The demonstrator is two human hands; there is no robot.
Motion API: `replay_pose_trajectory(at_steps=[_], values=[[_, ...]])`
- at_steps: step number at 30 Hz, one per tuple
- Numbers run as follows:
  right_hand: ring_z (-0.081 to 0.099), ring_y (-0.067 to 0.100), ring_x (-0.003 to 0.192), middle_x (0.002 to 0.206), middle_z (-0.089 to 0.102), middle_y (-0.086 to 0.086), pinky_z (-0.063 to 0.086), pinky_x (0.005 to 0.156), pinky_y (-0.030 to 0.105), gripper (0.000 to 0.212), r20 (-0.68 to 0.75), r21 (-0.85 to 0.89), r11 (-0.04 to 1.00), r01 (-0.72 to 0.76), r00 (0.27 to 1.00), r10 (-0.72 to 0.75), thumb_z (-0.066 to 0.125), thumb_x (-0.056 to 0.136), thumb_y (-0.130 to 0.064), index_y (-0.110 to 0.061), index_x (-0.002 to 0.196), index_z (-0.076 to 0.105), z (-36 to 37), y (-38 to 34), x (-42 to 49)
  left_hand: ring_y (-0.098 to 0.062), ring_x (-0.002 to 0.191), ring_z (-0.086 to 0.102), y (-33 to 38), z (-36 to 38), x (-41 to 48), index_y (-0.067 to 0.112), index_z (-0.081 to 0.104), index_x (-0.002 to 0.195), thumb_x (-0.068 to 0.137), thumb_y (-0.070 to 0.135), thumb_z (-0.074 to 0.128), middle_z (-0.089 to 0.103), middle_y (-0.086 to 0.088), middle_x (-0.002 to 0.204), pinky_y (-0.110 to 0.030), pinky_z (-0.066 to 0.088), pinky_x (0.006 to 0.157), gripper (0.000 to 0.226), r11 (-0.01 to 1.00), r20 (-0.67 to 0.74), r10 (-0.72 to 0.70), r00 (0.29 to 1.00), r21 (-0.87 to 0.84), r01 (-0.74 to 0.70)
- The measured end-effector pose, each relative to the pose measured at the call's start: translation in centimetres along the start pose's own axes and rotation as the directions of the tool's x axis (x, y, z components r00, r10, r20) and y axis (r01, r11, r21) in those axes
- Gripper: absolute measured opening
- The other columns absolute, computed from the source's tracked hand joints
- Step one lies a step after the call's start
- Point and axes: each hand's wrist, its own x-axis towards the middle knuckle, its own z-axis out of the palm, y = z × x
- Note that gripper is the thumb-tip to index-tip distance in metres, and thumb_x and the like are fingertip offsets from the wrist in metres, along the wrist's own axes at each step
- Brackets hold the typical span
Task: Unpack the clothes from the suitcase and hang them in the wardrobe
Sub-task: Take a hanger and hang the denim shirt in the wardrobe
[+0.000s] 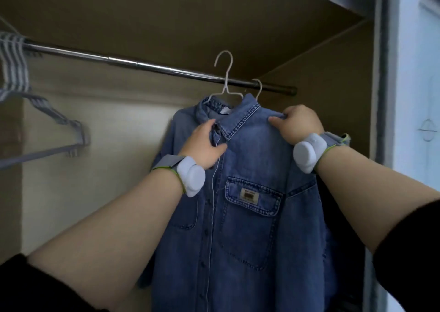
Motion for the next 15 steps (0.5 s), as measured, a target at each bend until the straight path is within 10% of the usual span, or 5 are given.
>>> replay_pose_trajectory(at_steps=[10,15], values=[[0.048,0.023,0.060,0.070,0.054,0.009,0.033,0.050,0.030,0.038,0.153,-0.008,0.996,-0.092,0.984,0.092,0.052,0.092,-0.039,-0.011,0.067,0.049,4.1,2.0,-0.9,-0.022,0.131,0.042,-2.3,1.8,-2.2,0.021,0.032,0.144,0.090,0.033,0.061,0.038,-0.005,0.147,-0.027,0.033,0.103,0.063,0.986,0.044,-0.091,0.995,0.147,0.083],[0.048,0.037,0.109,0.116,0.049,0.016,0.042,0.085,0.043,0.034,-0.101,-0.213,0.977,0.000,0.995,-0.022,0.054,0.089,-0.036,-0.013,0.114,0.054,4.4,0.9,-3.2,-0.023,0.129,0.044,-2.7,2.1,-3.8,0.022,0.037,0.141,0.089,0.033,0.062,0.042,-0.007,0.144,-0.033,0.037,0.106,0.058,0.985,0.060,-0.127,0.990,0.124,0.119]])
